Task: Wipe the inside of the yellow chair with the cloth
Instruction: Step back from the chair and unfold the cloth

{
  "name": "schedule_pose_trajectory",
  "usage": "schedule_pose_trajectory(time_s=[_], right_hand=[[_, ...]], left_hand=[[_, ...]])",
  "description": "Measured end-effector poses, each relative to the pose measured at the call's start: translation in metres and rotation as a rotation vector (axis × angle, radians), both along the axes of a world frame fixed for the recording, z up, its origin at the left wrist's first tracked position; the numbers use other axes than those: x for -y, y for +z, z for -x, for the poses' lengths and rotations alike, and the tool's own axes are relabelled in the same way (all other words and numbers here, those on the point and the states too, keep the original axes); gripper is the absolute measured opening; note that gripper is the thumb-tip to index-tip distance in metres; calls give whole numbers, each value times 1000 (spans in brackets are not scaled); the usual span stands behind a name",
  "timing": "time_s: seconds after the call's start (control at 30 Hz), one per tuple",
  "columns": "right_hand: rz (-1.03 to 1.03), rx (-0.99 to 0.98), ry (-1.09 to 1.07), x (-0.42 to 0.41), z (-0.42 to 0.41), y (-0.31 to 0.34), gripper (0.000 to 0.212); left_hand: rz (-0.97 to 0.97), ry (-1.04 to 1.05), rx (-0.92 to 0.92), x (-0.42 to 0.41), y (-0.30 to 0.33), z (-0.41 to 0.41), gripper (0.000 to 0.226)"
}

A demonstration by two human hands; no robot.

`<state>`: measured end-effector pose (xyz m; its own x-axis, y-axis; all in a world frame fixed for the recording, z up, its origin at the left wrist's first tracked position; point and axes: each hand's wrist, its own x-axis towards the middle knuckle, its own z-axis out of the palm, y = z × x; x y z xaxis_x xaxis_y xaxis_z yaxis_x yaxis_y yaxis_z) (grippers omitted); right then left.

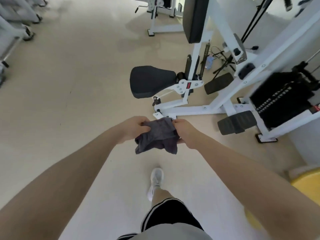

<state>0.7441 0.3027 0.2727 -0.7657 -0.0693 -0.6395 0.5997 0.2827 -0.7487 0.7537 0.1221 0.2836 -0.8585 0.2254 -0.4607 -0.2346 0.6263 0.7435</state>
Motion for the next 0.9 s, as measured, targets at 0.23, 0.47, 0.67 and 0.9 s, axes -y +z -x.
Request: schedule_pose_trajectory(time_s=[0.23, 0.47, 0.67, 0.9], right_hand=[[168, 111, -78, 66, 144, 5, 21], [424, 244, -236, 125, 285, 22, 27], [412, 228, -370, 144, 358, 2, 26], [527, 213, -693, 149, 434, -49, 32]], left_hand=[[-77, 180, 11, 71, 2, 128, 16], [-45, 84, 154, 133, 23, 264, 20], [-284, 260, 147, 162, 7, 349, 15], [-266, 133, 127, 167, -50, 492, 20]])
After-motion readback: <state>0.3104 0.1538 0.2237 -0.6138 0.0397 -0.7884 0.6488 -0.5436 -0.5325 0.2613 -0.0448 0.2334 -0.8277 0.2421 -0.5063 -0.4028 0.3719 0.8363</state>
